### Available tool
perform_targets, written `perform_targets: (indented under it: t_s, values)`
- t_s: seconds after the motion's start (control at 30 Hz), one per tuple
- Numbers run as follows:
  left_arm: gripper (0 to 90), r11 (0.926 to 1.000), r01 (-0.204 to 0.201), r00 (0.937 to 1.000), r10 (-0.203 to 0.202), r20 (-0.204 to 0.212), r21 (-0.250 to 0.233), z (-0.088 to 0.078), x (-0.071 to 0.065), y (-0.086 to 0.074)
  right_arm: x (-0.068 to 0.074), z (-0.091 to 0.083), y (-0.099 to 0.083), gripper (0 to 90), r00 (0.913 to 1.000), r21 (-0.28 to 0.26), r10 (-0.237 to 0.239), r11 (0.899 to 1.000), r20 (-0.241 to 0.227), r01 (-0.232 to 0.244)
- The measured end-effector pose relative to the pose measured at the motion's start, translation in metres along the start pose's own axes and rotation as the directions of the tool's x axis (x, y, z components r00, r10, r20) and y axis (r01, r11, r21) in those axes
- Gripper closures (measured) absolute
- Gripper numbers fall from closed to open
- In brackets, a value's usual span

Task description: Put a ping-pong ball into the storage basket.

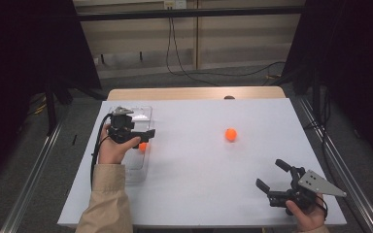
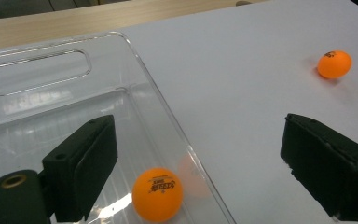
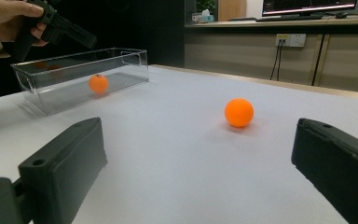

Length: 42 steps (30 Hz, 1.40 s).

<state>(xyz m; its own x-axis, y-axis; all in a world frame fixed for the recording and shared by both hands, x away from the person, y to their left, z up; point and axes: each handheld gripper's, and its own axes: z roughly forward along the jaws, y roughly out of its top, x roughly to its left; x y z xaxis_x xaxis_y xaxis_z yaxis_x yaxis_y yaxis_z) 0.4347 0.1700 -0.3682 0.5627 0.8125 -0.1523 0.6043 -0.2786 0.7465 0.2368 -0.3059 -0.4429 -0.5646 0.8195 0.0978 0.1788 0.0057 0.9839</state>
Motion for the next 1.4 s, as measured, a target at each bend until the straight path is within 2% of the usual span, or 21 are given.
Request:
perform_targets:
  t_s: [0.1, 0.2, 0.33, 0.37, 0.7, 1.4]
  values:
    - [10.3, 1.0, -0.009, 0.9998, 0.009, 0.019, 0.003, 0.002, -0.003, 0.001, 0.0, 0.0, 0.0, 2.5, 1.0, 0.002, -0.001, 1.0, -0.001, 0.001]
    - [10.2, 1.0, 0.001, 0.9997, 0.0, 0.026, -0.01, 0.004, -0.008, 0.002, 0.0, 0.0, 0.0, 2.5, 1.0, 0.002, -0.003, 1.0, -0.001, 0.003]
    - [9.9, 0.9997, -0.023, 0.999, 0.023, 0.039, -0.006, 0.006, -0.011, 0.004, 0.0, 0.0, 0.0, 2.5, 1.0, 0.003, 0.0, 1.0, 0.001, 0.0]
    - [9.9, 0.9998, -0.003, 0.9989, 0.004, 0.046, -0.018, 0.006, -0.013, 0.004, 0.0, 0.0, 0.0, 2.5, 1.0, 0.003, 0.0, 1.0, 0.001, 0.0]
    - [9.4, 0.9998, -0.006, 0.9975, 0.007, 0.07, -0.019, 0.01, -0.019, 0.005, 0.0, 0.0, 0.0, 2.5, 1.0, 0.003, -0.002, 1.0, 0.0, 0.002]
    - [8.9, 0.9984, -0.054, 0.9922, 0.056, 0.111, -0.017, 0.018, -0.04, 0.011, -0.001, -0.001, 0.0, 2.5, 1.0, 0.001, -0.004, 1.0, 0.003, 0.004]
